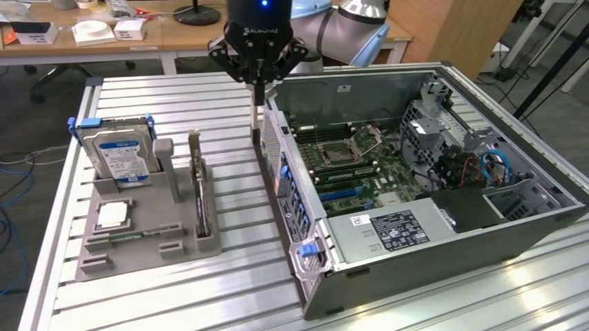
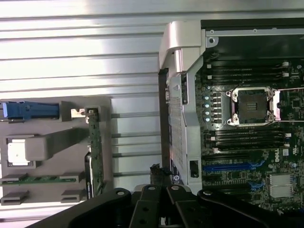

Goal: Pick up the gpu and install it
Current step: 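Reach for the gpu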

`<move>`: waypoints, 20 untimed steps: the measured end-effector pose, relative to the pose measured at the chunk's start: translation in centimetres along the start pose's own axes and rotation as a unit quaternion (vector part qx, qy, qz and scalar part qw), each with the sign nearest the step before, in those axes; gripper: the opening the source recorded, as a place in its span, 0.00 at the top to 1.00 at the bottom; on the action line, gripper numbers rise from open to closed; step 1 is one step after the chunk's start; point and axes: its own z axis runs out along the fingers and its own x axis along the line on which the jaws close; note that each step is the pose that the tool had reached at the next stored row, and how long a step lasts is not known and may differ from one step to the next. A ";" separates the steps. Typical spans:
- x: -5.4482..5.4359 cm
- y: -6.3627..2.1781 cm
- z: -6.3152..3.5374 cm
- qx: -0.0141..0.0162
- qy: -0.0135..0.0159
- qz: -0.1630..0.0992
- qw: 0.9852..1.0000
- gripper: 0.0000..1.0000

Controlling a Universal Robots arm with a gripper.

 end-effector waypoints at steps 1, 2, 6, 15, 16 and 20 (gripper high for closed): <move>0.1 -0.01 0.00 0.000 0.000 0.000 1.000 0.89; 0.2 -0.02 0.00 0.000 0.000 0.000 1.000 0.89; 0.6 -0.05 -0.01 0.000 0.000 0.000 1.000 0.89; 1.5 -0.12 -0.03 0.000 0.000 0.000 1.000 0.89; 1.6 -0.12 -0.03 0.000 0.000 0.000 1.000 0.89; 2.1 -0.16 -0.04 0.000 0.000 0.000 1.000 0.89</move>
